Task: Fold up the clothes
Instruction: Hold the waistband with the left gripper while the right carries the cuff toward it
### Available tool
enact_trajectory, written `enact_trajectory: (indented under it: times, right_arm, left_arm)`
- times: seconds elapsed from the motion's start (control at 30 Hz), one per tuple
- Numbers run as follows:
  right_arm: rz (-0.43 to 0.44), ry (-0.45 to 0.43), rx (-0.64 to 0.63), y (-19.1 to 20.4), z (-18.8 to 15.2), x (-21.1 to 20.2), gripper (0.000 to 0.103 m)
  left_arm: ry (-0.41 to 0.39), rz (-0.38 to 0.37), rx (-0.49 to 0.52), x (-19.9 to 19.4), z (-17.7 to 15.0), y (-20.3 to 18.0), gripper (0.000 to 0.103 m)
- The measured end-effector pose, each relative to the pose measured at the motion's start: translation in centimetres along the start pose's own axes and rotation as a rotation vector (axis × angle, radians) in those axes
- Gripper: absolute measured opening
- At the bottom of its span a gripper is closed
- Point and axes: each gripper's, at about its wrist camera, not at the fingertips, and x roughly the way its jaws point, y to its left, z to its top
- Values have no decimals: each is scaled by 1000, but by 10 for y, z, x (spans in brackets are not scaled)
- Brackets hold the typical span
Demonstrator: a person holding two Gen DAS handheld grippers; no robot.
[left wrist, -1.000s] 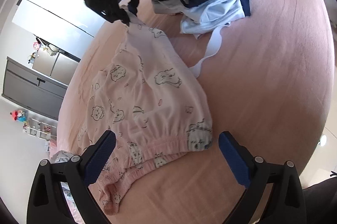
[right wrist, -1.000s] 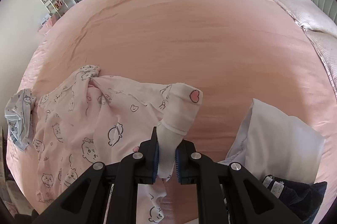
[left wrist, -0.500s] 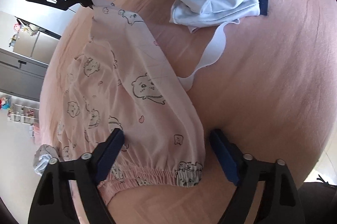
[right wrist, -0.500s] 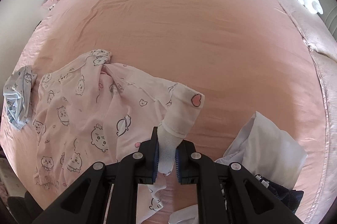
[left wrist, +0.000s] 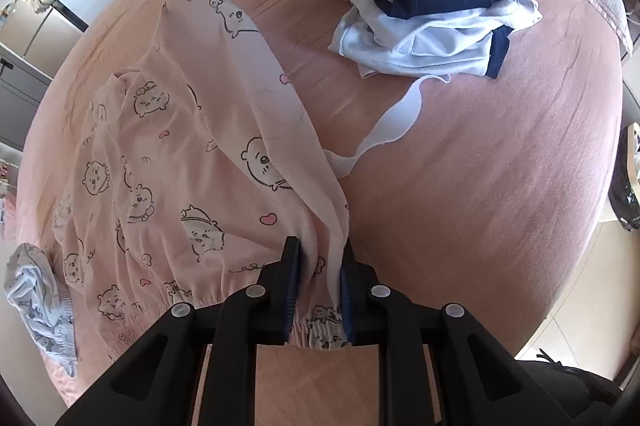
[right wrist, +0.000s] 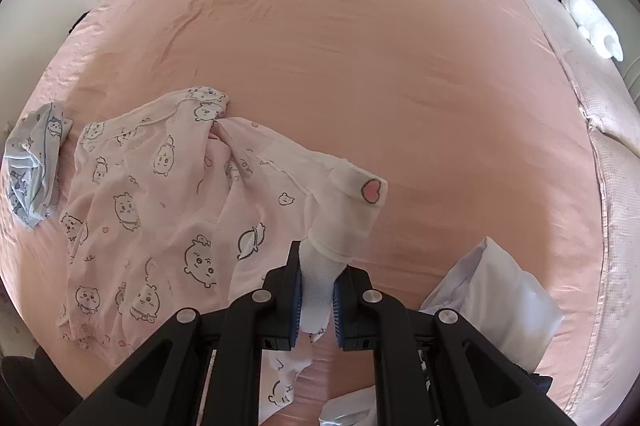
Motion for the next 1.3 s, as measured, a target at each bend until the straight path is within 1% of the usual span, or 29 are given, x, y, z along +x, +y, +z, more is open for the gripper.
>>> enact_trajectory:
  times: [0.27, 0.5, 0.87, 1.0, 1.13, 1.3]
  right_arm:
    - [-32, 0, -28, 14, 8, -4, 10]
    - [-48, -5, -50, 29, 23, -13, 10]
    - [-58, 0, -144, 88, 53, -17, 10]
    - [-54, -11, -170, 108, 63, -19, 10]
    - [-53, -6, -192, 126, 71, -15, 10]
    - [-47, 0, -213, 151, 82, -8, 10]
  left_arm:
    - [-53, -64, -62, -17, -5, 16, 16]
    - [-77, -89, -116, -24, -18, 34, 16]
    - [-98, -92, -212, -32, -40, 69, 16]
    - [-104, -95, -260, -29, -47, 72, 16]
    - [-93, -98, -303, -21, -41, 120, 16]
    - [-78, -101, -353, -26, -60, 141, 16]
